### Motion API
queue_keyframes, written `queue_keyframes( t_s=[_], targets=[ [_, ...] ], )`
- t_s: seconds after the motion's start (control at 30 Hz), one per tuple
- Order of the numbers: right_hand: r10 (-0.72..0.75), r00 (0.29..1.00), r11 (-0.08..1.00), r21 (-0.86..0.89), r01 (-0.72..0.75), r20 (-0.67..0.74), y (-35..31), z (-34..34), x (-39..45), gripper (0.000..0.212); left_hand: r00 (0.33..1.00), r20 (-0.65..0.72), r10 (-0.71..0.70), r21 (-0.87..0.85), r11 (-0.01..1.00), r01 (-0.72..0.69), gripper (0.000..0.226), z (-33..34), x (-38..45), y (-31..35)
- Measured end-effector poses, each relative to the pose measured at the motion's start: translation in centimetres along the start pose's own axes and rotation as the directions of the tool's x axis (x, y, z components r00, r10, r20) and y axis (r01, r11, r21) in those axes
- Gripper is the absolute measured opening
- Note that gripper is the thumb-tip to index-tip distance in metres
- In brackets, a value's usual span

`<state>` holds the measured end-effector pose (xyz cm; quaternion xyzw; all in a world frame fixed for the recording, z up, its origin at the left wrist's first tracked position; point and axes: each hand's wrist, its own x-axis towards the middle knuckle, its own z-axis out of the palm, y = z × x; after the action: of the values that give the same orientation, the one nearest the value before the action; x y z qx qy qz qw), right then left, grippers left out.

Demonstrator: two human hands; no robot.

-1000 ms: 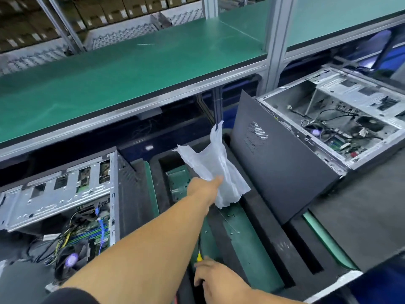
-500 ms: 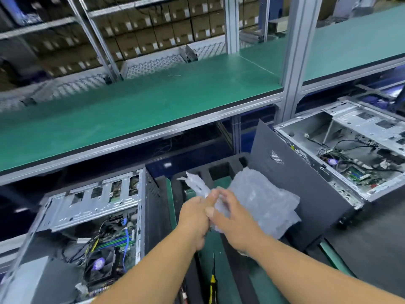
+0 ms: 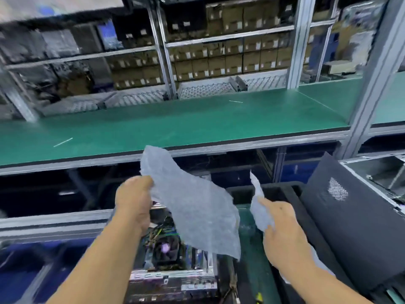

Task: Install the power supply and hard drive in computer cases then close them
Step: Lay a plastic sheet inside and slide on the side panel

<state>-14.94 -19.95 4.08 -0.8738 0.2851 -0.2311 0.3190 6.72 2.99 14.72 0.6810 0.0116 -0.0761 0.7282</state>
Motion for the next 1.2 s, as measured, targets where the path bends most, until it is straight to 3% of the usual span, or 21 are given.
queue_keyframes(
  t_s=[0.03, 0.1, 0.17, 0.23, 0.3, 0.37, 0.43, 0.5, 0.67, 0.7, 0.77, 0.83, 0.87, 0.93, 1.0, 1.1, 1.2],
  targets=[
    [-0.031, 0.995, 0.999, -0.03, 0.034, 0.093, -1.4, 0.9, 0.0, 0.076, 0.999, -0.028, 0.037, 0.098, 0.995, -0.034, 0.002, -1.7, 0.3, 0.3],
    [-0.048, 0.973, 0.986, -0.145, 0.082, 0.224, -4.2, 3.0, -0.4, 0.066, 0.994, -0.027, 0.106, 0.254, 0.962, -0.096, 0.032, -4.5, 1.0, -0.1],
    [-0.073, 0.948, 0.957, -0.246, 0.154, 0.309, -6.6, 5.2, -1.1, 0.067, 0.989, -0.025, 0.149, 0.31, 0.941, -0.134, 0.043, -6.9, 1.4, -0.6],
    [-0.062, 0.924, 0.926, -0.324, 0.194, 0.376, -8.5, 7.2, -1.7, 0.078, 0.975, -0.003, 0.224, 0.37, 0.906, -0.207, 0.04, -8.6, 2.0, -0.8],
    [-0.012, 0.898, 0.901, -0.385, 0.201, 0.441, -9.8, 8.8, -1.8, 0.087, 0.955, 0.127, 0.269, 0.517, 0.804, -0.295, 0.022, -9.7, 2.5, -1.0],
    [0.033, 0.878, 0.882, -0.427, 0.2, 0.478, -10.8, 9.8, -1.9, 0.085, 0.941, 0.284, 0.182, 0.64, 0.696, -0.327, 0.011, -9.3, 2.7, -1.8],
    [0.061, 0.868, 0.872, -0.45, 0.194, 0.493, -11.5, 10.6, -2.0, 0.078, 0.909, 0.415, 0.023, 0.632, 0.712, -0.306, 0.009, -8.0, 2.5, -4.2],
    [0.087, 0.867, 0.859, -0.477, 0.183, 0.49, -11.9, 11.2, -2.2, 0.067, 0.863, 0.494, -0.107, 0.598, 0.762, -0.248, 0.024, -6.6, 1.8, -7.3],
    [0.1, 0.887, 0.837, -0.52, 0.171, 0.452, -11.9, 11.7, -2.7, 0.066, 0.736, 0.623, -0.264, 0.675, 0.656, -0.336, 0.033, -5.5, 1.6, -11.8],
    [0.094, 0.89, 0.834, -0.523, 0.174, 0.446, -11.8, 11.8, -2.8, 0.066, 0.723, 0.65, -0.234, 0.676, 0.613, -0.409, 0.029, -5.5, 2.3, -11.8],
    [0.091, 0.897, 0.845, -0.51, 0.159, 0.431, -11.9, 11.6, -3.0, 0.06, 0.718, 0.689, -0.097, 0.693, 0.377, -0.614, 0.018, -5.4, 3.8, -11.6],
    [0.08, 0.899, 0.861, -0.485, 0.155, 0.43, -12.3, 11.4, -3.2, 0.055, 0.65, 0.757, -0.061, 0.653, 0.08, -0.753, 0.064, -5.4, 4.7, -12.2],
    [0.072, 0.901, 0.869, -0.47, 0.155, 0.429, -12.5, 11.2, -3.3, 0.055, 0.61, 0.781, -0.134, 0.618, 0.02, -0.786, 0.086, -5.4, 5.0, -12.8],
    [0.032, 0.912, 0.901, -0.406, 0.15, 0.408, -12.9, 10.3, -3.5, 0.055, 0.574, 0.755, -0.316, 0.593, -0.043, -0.804, 0.105, -5.5, 5.4, -14.5],
    [-0.06, 0.931, 0.946, -0.278, 0.168, 0.36, -13.4, 8.6, -3.2, 0.054, 0.61, 0.669, -0.424, 0.637, -0.095, -0.765, 0.11, -5.9, 6.5, -15.7],
    [-0.244, 0.942, 0.969, 0.03, 0.244, 0.23, -15.3, 5.6, -2.5, 0.056, 0.653, 0.63, -0.421, 0.664, -0.145, -0.734, 0.12, -6.4, 7.3, -16.0],
    [-0.319, 0.944, 0.882, 0.389, 0.264, 0.082, -17.7, 3.8, -1.6, 0.058, 0.646, 0.652, -0.397, 0.652, -0.141, -0.745, 0.118, -6.8, 7.3, -16.2]
  ],
)
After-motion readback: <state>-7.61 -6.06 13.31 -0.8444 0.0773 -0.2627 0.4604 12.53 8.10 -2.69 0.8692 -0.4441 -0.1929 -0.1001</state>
